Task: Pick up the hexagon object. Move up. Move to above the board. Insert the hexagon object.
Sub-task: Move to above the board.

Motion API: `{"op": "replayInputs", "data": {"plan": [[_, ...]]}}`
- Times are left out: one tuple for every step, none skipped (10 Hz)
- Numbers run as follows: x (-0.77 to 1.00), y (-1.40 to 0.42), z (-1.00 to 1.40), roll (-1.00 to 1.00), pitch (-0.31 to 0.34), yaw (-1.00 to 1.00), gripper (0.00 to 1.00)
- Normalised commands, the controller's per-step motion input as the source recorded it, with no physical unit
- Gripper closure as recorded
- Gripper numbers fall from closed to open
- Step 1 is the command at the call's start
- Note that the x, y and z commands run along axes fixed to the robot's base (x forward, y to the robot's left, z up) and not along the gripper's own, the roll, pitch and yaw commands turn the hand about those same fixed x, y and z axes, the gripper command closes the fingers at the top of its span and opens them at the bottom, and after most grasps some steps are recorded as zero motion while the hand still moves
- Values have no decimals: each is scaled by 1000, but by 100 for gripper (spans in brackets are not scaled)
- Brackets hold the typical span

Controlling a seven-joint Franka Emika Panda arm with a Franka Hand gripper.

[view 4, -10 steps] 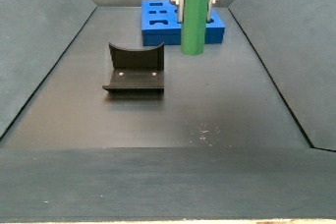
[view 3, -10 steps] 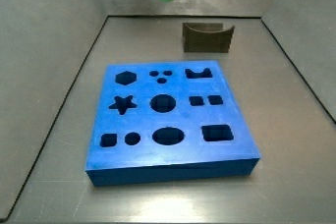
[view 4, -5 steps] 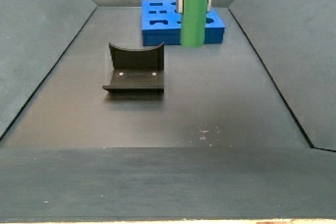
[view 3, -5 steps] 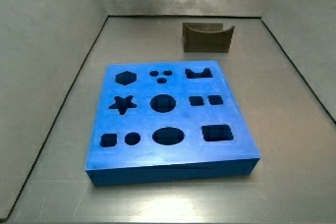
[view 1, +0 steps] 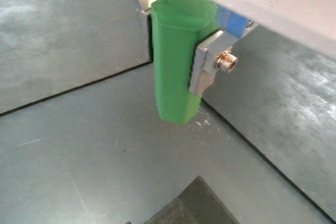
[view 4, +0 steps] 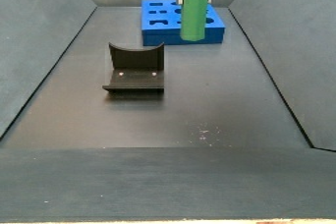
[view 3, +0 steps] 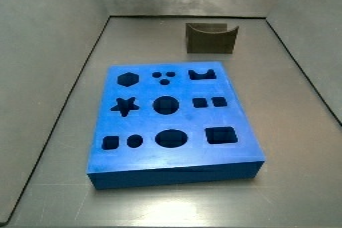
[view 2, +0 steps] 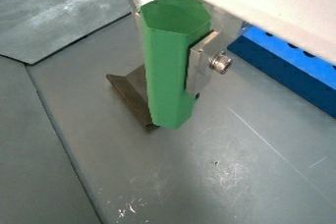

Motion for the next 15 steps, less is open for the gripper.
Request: {"op": "replayInputs", "data": {"plan": [[-95, 25, 1000, -70, -2, -36, 100], [-96, 26, 1000, -72, -1, -38, 100], [-98, 28, 1000, -77, -3, -41, 100], [-99, 29, 1000, -77, -6, -42, 100], [-103, 31, 1000, -78, -12, -43, 100], [-105, 32, 1000, -83, -18, -43, 100], [-109, 34, 1000, -87, -17, -46, 100], [-111, 36, 1000, -90, -23, -49, 100], [-115, 38, 1000, -91, -29, -49, 100], [-118, 39, 1000, -92, -34, -49, 100], [-122, 42, 1000, -95, -35, -49, 100], [-123, 43, 1000, -98, -40, -50, 100], [-130, 44, 1000, -101, -46, -53, 100], [-53, -1000, 253, -554, 114, -764, 100], [-66, -1000, 192, -489, 150, -723, 100]]}}
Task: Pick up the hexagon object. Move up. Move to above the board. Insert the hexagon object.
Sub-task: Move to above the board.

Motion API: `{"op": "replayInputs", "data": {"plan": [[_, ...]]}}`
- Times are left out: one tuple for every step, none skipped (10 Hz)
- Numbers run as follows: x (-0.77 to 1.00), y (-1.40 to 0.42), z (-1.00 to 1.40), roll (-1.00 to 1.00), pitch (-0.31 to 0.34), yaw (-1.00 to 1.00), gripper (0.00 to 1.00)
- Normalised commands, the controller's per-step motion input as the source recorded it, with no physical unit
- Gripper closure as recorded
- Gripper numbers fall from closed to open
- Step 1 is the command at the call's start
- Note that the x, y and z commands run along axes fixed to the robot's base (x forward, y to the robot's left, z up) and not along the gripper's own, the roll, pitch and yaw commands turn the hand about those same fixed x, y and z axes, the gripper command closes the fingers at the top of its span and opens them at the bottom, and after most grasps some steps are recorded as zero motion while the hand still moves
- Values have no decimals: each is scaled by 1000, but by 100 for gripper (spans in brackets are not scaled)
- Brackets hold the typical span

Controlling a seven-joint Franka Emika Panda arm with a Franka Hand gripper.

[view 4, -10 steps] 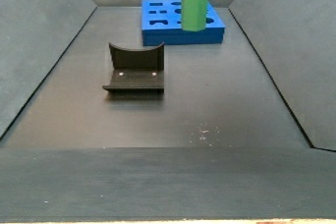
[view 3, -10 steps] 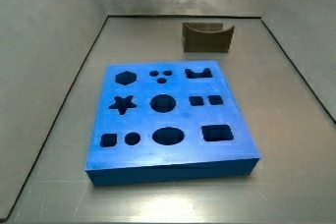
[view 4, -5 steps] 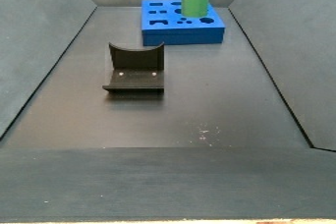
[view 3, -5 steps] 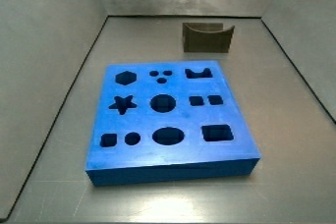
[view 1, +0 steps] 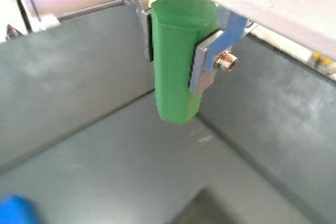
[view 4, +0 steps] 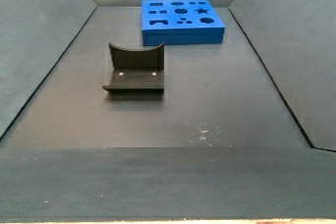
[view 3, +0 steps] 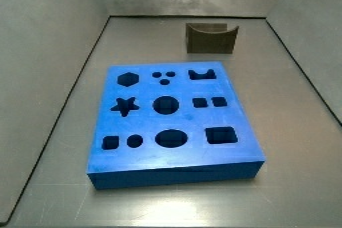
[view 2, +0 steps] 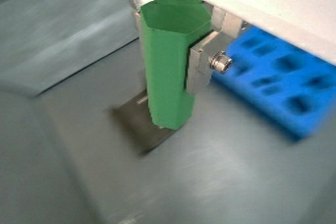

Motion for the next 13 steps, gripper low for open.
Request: {"op": "replayInputs", "data": {"plan": [[-46, -1000, 100, -335, 92, -507, 100], [-37, -1000, 127, -221, 75, -251, 100], [-44, -1000, 133, -134, 64, -137, 100], [-37, -1000, 127, -42, 40, -29, 100], [-35, -1000, 129, -27, 38, -18, 100], [-24, -1000, 135, -10, 44, 0, 100], [-19, -1000, 138, -5, 50, 0, 100], [7, -1000, 142, 20, 65, 5, 100], [22, -1000, 143, 27, 77, 12, 100], [65, -1000, 148, 34, 96, 14, 100], [95, -883, 119, 37, 109, 16, 100], [128, -530, 60, 63, 134, 10, 100], [131, -341, 37, 51, 142, 15, 100]]}}
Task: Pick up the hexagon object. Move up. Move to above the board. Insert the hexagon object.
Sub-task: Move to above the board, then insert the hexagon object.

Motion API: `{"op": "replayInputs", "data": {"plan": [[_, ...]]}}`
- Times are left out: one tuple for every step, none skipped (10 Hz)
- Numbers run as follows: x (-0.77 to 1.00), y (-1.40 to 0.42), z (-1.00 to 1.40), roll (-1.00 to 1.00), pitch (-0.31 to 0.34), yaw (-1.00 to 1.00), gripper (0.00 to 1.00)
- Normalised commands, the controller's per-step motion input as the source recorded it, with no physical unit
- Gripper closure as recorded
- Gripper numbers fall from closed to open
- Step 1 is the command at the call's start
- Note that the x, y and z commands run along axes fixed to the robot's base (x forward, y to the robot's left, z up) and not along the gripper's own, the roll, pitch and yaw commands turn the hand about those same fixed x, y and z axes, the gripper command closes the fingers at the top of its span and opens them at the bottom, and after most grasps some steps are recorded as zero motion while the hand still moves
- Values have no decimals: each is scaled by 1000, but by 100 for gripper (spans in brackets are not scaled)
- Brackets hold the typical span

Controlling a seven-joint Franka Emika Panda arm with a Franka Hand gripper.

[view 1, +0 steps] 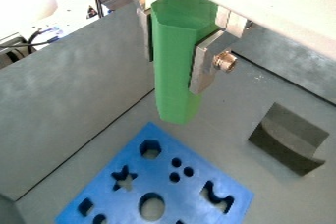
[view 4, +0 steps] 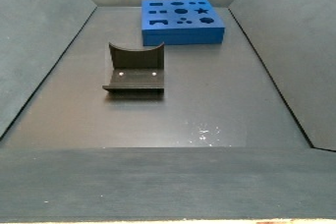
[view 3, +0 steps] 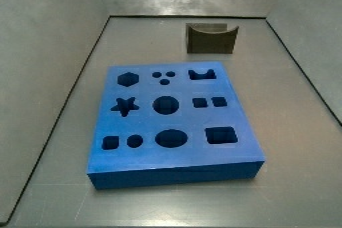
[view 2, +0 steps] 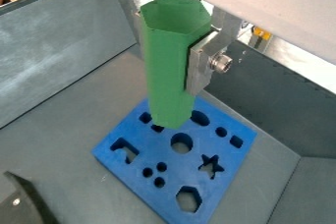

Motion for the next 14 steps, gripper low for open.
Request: {"op": "replayInputs", "data": {"plan": [[114, -210, 17, 48, 131, 15, 100], [0, -14, -43, 0, 0, 0, 100], [0, -60, 0, 0, 0, 0, 100], [-20, 0, 0, 0, 0, 0, 100], [-537, -494, -180, -51, 0, 386, 100], [0, 0, -431, -100, 0, 1000, 100], [-283, 23, -303, -80, -83, 749, 100], [3, 0, -17, 0, 0, 0, 100], [114, 231, -831, 0, -200, 0, 100], [234, 334, -1000, 0, 0, 77, 100], [111, 26, -489, 0, -277, 106, 100], [11, -46, -191, 103, 0, 0, 100], [0, 46, -1000, 103, -23, 0, 100], [-43, 46, -1000, 23, 0, 0, 100]]}}
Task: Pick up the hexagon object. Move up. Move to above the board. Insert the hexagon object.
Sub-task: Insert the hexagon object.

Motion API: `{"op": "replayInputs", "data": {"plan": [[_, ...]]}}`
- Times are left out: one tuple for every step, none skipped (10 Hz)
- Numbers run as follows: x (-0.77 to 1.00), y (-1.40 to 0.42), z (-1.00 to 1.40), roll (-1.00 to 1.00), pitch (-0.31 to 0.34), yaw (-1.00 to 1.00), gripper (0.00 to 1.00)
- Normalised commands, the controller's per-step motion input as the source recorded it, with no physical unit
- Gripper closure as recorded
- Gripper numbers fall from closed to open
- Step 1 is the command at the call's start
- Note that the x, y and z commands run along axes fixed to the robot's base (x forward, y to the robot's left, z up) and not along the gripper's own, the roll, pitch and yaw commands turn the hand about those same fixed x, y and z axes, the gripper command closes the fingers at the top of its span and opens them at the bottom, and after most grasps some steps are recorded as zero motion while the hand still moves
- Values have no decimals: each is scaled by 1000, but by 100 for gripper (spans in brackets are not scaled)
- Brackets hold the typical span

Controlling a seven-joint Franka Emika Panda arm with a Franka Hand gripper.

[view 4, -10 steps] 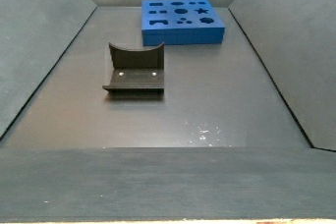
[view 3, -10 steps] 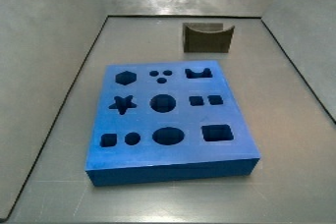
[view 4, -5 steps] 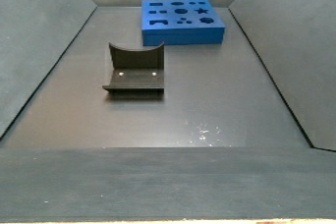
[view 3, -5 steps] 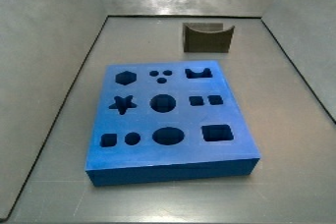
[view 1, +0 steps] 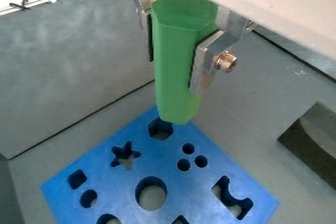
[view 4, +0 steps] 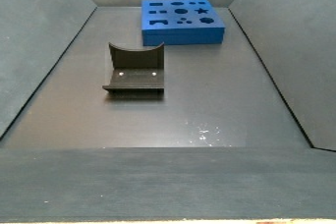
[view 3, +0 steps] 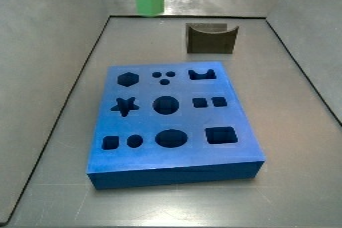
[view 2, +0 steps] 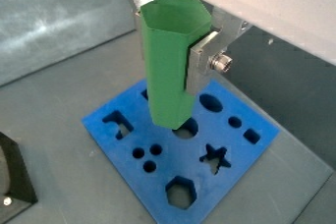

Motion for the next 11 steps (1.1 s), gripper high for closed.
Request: {"op": "replayInputs", "data": {"plan": [[-54, 43, -1000, 23, -3, 0, 100], [-49, 46, -1000, 14, 0, 0, 100], [-20, 74, -1000, 6, 0, 0, 100], [-17, 80, -1000, 6, 0, 0, 100], [-14, 80, -1000, 3, 0, 0, 100], [-23, 77, -1000, 3, 0, 0, 100], [-17, 77, -1000, 0, 0, 0, 100], [-11, 89, -1000, 0, 0, 0, 100], [-11, 89, -1000, 0, 0, 0, 100], [-11, 89, -1000, 0, 0, 0, 100], [-11, 86, -1000, 0, 0, 0, 100]]}}
